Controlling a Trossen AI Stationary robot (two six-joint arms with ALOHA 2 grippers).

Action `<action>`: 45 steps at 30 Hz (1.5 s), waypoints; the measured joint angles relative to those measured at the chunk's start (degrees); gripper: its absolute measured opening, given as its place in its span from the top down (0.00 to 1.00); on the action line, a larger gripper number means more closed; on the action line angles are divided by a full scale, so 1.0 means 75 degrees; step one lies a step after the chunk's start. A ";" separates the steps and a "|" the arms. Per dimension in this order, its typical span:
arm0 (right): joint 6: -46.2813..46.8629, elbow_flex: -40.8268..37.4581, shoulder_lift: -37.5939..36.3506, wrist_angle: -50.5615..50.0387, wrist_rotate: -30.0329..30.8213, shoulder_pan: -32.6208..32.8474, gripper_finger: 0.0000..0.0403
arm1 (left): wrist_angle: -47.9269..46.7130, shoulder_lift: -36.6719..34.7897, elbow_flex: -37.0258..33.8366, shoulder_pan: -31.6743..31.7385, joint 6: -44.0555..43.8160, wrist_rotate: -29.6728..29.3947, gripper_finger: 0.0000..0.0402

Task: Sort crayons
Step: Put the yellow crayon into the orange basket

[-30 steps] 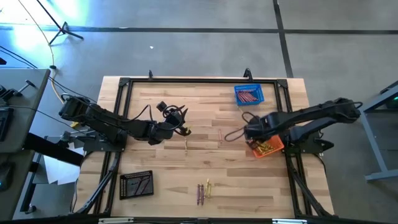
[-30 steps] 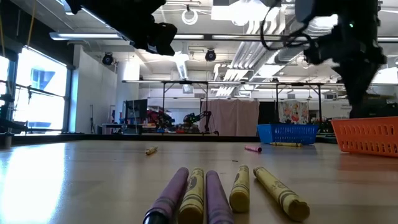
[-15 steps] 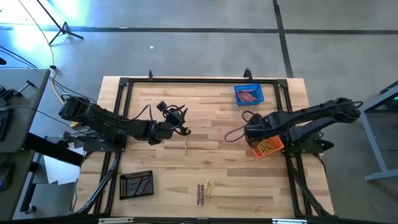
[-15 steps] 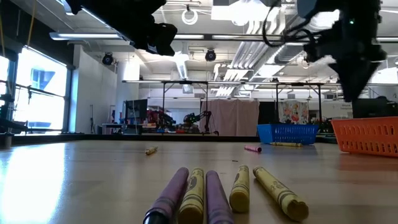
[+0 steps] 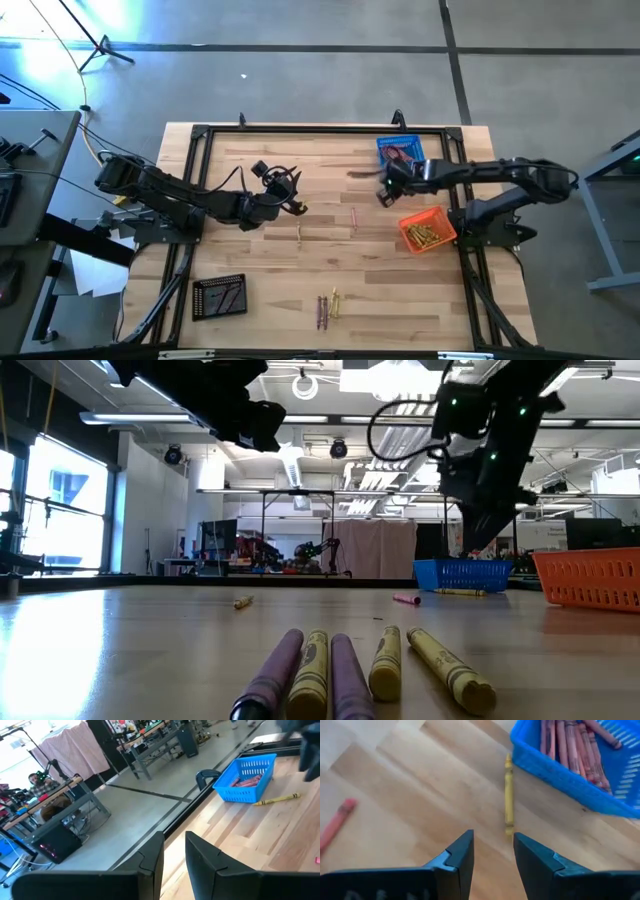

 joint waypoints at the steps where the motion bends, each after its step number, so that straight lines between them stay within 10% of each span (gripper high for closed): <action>1: -0.0096 -0.0052 0.0080 0.0224 -0.0114 -0.0219 0.69 | -0.0020 0.0000 0.0000 0.0000 0.0002 0.0000 0.84; 26: -0.1580 -0.0118 0.2146 0.1434 -0.1568 -0.1862 0.70 | -0.0299 0.0000 -0.0003 0.0000 0.0201 -0.0003 0.84; 36: -0.1660 -0.0113 0.2182 0.1152 -0.1995 -0.1865 0.96 | -0.0331 0.0000 -0.0003 0.0000 0.0201 -0.0006 0.84; 45: -0.1474 -0.0177 0.1652 0.0785 -0.2989 -0.1839 0.98 | -0.0434 0.0000 -0.0003 0.0000 0.0203 -0.0225 0.84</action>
